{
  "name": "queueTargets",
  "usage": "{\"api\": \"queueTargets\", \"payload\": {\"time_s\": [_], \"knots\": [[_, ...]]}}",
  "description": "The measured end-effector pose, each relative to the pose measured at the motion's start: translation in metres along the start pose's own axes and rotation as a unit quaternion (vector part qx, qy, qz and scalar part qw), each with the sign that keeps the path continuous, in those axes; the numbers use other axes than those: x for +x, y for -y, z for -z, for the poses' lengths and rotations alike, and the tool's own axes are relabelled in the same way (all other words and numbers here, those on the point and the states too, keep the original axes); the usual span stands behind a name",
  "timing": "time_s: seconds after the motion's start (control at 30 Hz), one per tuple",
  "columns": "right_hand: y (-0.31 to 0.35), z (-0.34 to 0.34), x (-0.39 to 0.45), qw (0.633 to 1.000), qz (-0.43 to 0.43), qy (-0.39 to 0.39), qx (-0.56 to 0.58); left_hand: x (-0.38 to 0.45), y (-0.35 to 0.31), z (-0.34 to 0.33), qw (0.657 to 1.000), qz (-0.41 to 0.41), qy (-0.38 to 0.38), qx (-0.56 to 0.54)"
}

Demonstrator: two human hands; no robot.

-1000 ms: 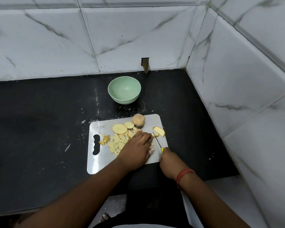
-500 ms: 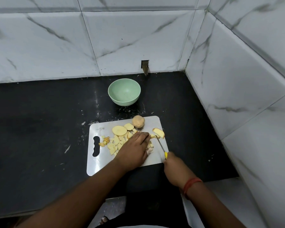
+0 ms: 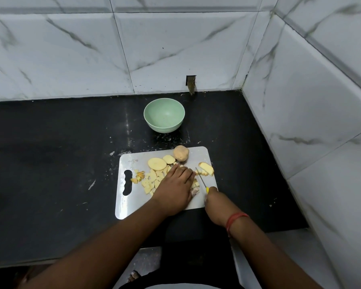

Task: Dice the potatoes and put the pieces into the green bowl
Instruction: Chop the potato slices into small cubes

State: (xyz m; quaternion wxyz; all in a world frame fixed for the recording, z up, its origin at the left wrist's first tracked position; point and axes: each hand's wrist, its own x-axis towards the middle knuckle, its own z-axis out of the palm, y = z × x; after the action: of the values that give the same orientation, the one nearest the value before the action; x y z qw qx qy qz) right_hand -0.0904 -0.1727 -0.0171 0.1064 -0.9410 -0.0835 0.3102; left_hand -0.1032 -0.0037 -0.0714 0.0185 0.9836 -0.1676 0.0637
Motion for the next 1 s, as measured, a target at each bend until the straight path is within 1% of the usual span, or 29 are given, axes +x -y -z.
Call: {"api": "queueTargets", "payload": {"time_s": [0.1,0.23,0.37,0.43,0.57,0.73,1.0], "knots": [[-0.010,-0.010,-0.010,1.000,-0.005,0.005,-0.005,0.000,-0.005,-0.001,1.000,-0.004,-0.002,0.011],[-0.025,-0.015,-0.023,0.999,0.017,0.018,0.033,-0.001,-0.004,-0.002,1.000,-0.004,0.002,0.008],[-0.022,-0.009,-0.024,0.998,0.008,-0.028,0.049,-0.003,0.000,-0.003,1.000,-0.005,-0.009,-0.006],[-0.016,-0.005,-0.020,0.999,0.007,-0.033,0.041,-0.003,0.002,-0.004,1.000,-0.004,-0.016,-0.012],[-0.009,-0.001,-0.011,0.999,0.002,-0.019,0.033,-0.003,0.004,-0.003,1.000,-0.010,-0.021,-0.013],[-0.006,-0.001,-0.006,1.000,-0.005,-0.005,0.020,-0.001,0.005,0.000,1.000,-0.005,-0.006,-0.017],[-0.003,0.002,0.001,1.000,0.003,0.014,0.007,-0.002,0.002,0.000,1.000,0.005,0.000,0.011]]}}
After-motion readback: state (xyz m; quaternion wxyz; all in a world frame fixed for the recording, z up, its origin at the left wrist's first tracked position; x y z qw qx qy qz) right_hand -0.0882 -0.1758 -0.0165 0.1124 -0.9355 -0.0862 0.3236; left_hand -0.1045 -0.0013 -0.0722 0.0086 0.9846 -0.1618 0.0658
